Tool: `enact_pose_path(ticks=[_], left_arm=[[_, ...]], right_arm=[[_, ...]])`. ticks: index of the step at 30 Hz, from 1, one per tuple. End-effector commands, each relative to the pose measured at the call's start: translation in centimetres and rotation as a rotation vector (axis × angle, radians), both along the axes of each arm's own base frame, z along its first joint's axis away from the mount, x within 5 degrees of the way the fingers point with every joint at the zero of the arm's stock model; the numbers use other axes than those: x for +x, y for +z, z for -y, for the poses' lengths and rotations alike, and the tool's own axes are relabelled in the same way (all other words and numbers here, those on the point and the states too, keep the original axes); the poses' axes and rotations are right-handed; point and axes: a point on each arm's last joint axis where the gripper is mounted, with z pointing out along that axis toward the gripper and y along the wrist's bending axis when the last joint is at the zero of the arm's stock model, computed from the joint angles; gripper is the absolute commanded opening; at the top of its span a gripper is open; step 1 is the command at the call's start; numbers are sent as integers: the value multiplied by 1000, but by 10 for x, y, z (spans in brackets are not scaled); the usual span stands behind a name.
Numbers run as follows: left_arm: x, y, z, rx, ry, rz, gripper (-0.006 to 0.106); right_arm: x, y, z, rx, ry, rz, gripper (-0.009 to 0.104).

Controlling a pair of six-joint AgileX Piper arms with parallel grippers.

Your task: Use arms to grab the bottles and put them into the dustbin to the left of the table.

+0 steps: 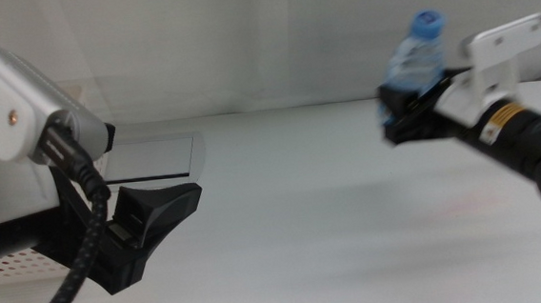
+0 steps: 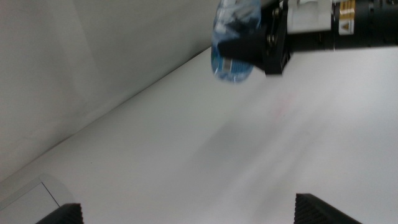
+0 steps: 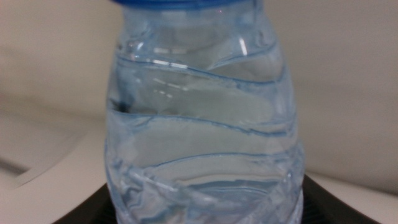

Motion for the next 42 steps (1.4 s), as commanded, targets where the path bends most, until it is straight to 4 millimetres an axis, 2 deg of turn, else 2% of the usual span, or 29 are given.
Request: enact_pose_path(ticks=[1,3,4,9,11,19,32,37,38,39,42], left_arm=[[-2,2,1,-21,-3,6,88],[-2,2,1,-21,-3,6,88],[-2,2,1,-21,-3,6,88],[-2,2,1,-21,-3,6,88],[-2,2,1,-21,-3,6,88],[-2,2,1,-21,-3,6,88],[-2,2,1,-21,-3,6,88],[-2,2,1,-21,-3,6,88],[-2,2,1,-21,-3,6,88],[-2,2,1,-21,-3,6,88],[-1,2,1,-25,-1,13,88]], right_arm=[[-17,5,-21,26,75,20,-3],[-29,1,-38,34,122,0,-3],[-41,-5,-54,36,171,-27,-3],[-61,-25,-82,21,248,-97,-3],[-68,-41,-95,-13,269,-120,-3],[-74,-71,-108,-44,280,-171,-3],[-77,-78,-106,-93,282,-235,-1],[-78,-82,-105,-123,284,-277,35],[-79,-83,-105,-128,284,-282,44],[-79,-83,-105,-131,284,-287,60],[-79,-83,-104,-131,284,-287,83]])
